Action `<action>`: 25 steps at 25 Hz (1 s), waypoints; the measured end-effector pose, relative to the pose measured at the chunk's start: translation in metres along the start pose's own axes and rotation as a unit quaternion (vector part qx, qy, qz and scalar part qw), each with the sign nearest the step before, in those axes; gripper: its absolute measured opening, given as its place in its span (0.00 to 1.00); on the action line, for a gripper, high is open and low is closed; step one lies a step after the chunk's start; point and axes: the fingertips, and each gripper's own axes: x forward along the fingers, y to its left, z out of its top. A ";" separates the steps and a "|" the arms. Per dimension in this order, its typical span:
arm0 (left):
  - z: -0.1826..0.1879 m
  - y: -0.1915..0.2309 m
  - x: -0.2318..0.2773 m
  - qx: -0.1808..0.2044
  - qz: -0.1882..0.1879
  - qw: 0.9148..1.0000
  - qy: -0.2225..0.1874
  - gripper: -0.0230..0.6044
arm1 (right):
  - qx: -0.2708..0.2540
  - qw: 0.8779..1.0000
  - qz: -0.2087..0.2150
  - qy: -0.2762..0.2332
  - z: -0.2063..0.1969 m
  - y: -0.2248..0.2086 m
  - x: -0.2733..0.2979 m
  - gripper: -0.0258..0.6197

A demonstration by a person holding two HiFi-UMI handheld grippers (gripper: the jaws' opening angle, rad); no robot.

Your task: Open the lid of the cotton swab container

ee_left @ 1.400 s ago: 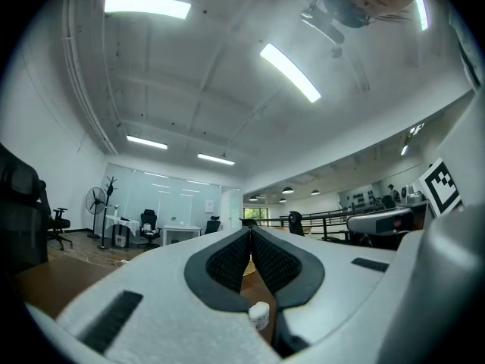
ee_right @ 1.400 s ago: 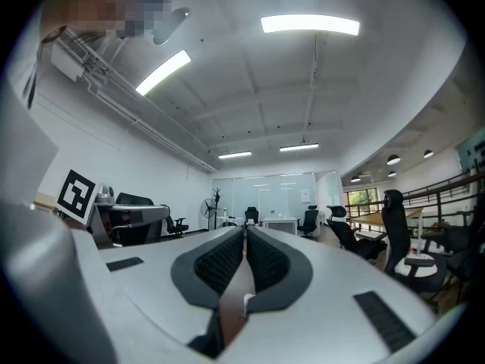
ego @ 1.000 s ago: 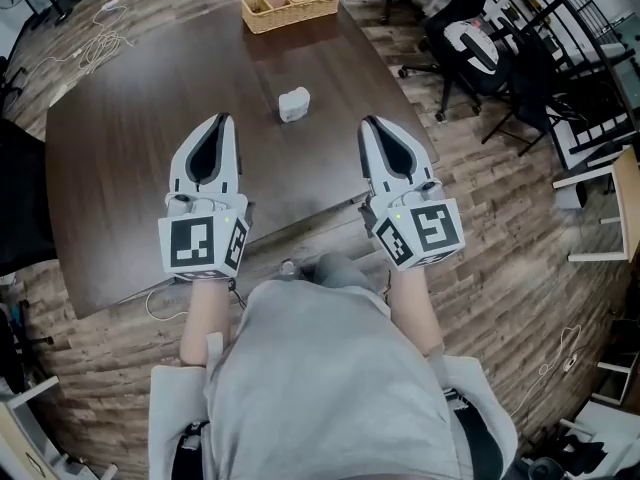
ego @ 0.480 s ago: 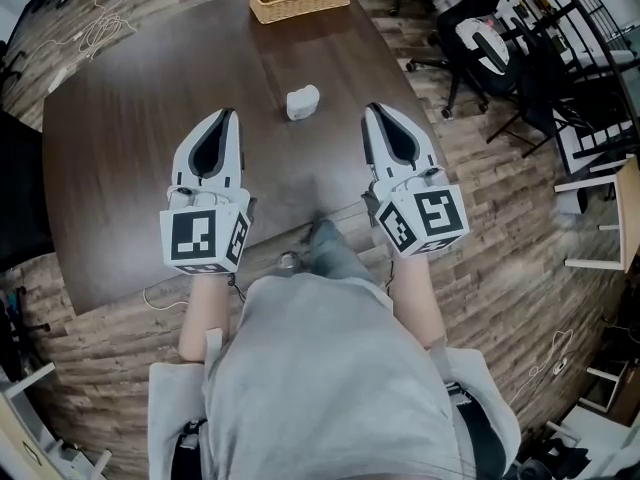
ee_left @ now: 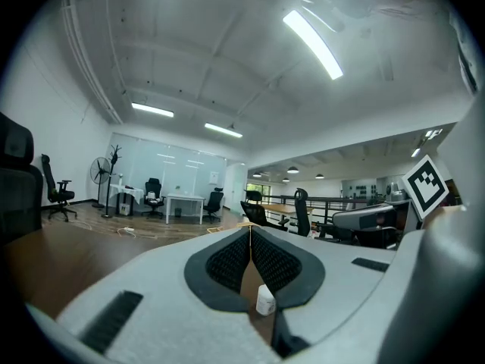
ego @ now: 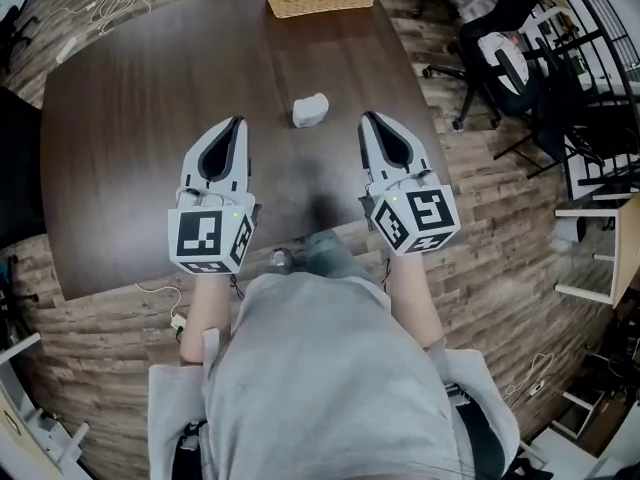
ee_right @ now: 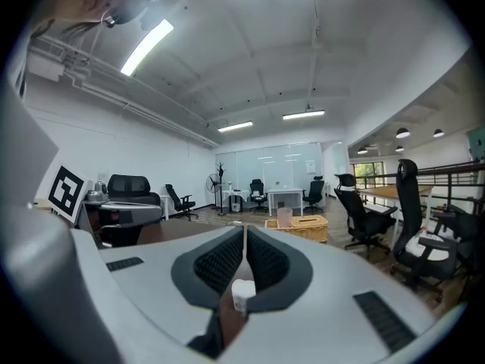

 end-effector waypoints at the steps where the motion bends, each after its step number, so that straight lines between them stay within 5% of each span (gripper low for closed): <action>1: -0.005 0.001 0.004 -0.002 0.003 1.000 0.006 0.06 | 0.004 1.000 0.003 0.006 -0.006 -0.003 0.004 0.07; 9: -0.049 0.000 0.030 -0.018 0.009 0.998 0.063 0.06 | 0.025 0.998 0.026 0.051 -0.043 -0.023 0.030 0.07; 17: -0.100 -0.026 0.060 0.001 -0.075 0.990 0.119 0.07 | 0.038 0.996 0.036 0.070 -0.055 -0.045 0.043 0.07; 25: -0.166 -0.038 0.091 0.032 -0.156 0.966 0.205 0.32 | 0.038 0.995 0.038 0.087 -0.065 -0.061 0.044 0.07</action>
